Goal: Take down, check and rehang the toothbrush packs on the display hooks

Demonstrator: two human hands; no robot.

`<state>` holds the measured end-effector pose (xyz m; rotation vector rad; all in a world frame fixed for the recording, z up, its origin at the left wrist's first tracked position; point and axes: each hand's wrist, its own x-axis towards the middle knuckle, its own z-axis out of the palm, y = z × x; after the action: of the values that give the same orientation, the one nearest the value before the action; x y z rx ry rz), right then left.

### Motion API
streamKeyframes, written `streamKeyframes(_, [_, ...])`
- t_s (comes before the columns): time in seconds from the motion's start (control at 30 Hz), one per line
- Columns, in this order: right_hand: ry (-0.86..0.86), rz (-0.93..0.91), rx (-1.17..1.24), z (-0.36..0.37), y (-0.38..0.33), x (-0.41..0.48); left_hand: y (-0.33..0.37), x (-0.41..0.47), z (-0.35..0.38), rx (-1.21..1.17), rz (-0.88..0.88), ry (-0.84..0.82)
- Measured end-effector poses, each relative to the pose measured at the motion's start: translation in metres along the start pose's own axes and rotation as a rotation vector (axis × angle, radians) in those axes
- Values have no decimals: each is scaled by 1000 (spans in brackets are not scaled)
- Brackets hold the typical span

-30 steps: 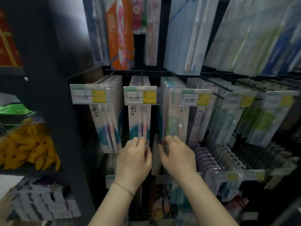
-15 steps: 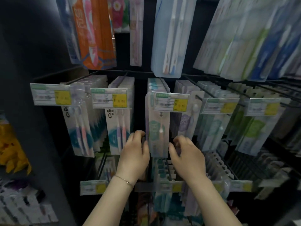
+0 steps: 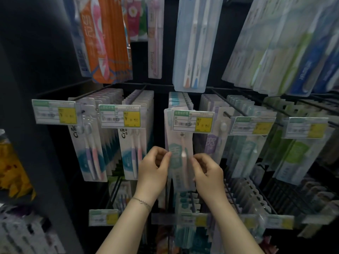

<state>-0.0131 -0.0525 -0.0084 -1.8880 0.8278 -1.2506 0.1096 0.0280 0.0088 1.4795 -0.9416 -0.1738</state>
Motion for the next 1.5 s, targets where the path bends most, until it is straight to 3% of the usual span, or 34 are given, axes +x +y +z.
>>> streamKeyframes(0.37, [0, -24, 60, -2, 0, 1, -3, -3, 0, -103, -49, -56])
streamKeyframes(0.67, [-8, 23, 55, -9, 3, -8, -14, -20, 2, -54, -24, -148])
streamKeyframes(1.1, [-207, -9, 16, -58, 28, -17, -12, -65, 48, -111, -51, -117])
streamKeyframes(1.5, [-41, 117, 4, -99, 47, -20, -1, -69, 92, -175, -52, -278])
